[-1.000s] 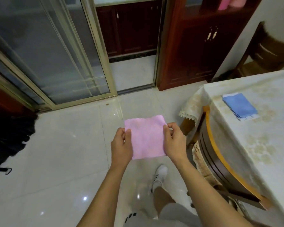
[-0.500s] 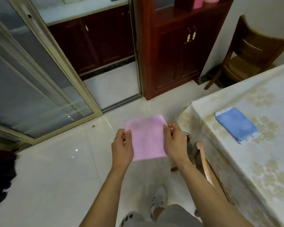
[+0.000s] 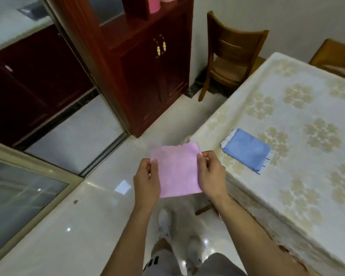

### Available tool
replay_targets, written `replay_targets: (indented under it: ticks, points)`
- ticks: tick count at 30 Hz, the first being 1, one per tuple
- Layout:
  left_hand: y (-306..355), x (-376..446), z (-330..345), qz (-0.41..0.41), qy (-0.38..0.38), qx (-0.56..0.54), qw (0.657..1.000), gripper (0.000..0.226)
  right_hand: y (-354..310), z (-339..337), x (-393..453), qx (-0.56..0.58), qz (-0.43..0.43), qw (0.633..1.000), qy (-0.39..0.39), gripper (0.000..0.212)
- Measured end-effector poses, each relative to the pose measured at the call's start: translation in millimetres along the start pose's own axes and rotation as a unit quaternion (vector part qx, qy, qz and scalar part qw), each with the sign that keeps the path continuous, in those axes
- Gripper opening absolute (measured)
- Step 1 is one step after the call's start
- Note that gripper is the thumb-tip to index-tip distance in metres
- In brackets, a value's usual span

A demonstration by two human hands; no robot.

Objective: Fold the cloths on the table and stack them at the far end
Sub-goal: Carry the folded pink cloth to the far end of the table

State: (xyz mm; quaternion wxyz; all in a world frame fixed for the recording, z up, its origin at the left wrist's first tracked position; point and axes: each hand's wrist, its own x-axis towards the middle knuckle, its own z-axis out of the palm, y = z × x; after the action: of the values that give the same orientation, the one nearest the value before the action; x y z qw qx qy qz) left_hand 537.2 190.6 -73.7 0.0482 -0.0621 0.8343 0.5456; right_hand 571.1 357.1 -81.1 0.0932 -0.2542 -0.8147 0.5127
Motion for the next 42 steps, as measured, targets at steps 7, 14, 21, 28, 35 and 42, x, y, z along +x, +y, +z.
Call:
replay_targets:
  ticks: [7, 14, 21, 28, 35, 42]
  points:
    - [17.2, 74.7, 48.8, 0.051, -0.111, 0.035, 0.992, 0.031, 5.4, -7.6, 52.9, 0.002, 0.086, 0.99, 0.11, 0.021]
    - [34.2, 139.5, 104.4, 0.103, -0.223, 0.039, 0.969, 0.037, 12.1, -19.7, 89.6, -0.006, 0.145, 0.965, 0.22, 0.02]
    - [47.1, 152.2, 167.3, 0.151, -0.321, 0.07, 0.932, 0.035, 35.0, -45.4, 89.6, 0.006, 0.214, 0.929, 0.302, 0.018]
    - [57.0, 144.9, 222.0, 0.163, -0.389, 0.114, 0.899, 0.032, 73.1, -77.5, 94.7, 0.004, 0.249, 0.906, 0.342, 0.016]
    - [60.3, 147.2, 280.7, 0.094, -0.41, 0.122, 0.899, 0.033, 112.6, -112.1, 120.3, 0.019, 0.27, 0.901, 0.339, 0.014]
    - [53.5, 157.9, 328.0, 0.083, -0.393, 0.168, 0.9, 0.022, 157.3, -133.0, 151.1, -0.012, 0.294, 0.907, 0.302, 0.019]
